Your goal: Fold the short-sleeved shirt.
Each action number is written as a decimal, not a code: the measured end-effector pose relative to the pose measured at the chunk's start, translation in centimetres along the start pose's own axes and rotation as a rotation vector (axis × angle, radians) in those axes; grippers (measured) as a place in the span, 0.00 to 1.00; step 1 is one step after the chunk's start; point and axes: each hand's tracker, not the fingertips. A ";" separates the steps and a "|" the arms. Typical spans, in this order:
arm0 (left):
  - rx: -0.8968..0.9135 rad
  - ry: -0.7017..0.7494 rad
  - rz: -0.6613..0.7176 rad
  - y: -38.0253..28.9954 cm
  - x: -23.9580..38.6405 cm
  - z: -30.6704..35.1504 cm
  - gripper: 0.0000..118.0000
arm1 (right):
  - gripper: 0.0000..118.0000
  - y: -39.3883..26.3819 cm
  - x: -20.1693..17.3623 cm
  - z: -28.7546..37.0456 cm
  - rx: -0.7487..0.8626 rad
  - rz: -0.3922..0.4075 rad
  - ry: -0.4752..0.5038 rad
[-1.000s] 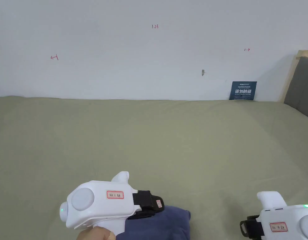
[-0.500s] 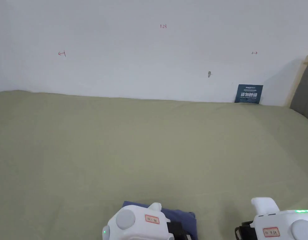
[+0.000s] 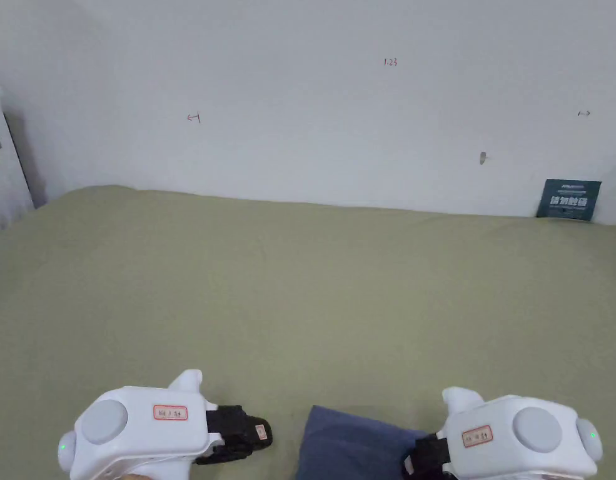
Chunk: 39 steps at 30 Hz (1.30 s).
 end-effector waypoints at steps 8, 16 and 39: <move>-0.072 -0.164 0.109 -0.1 -4.4 -4.0 0.98 | 0.00 -1.5 3.3 -0.2 0.015 0.035 0.025; -0.269 -0.296 0.005 -0.5 -2.2 -9.8 1.00 | 0.00 -1.1 2.8 -0.6 -0.001 0.054 0.003; -0.264 -0.106 -0.192 6.7 -3.9 -2.5 0.20 | 0.00 1.1 -10.4 -1.8 0.215 0.105 -0.296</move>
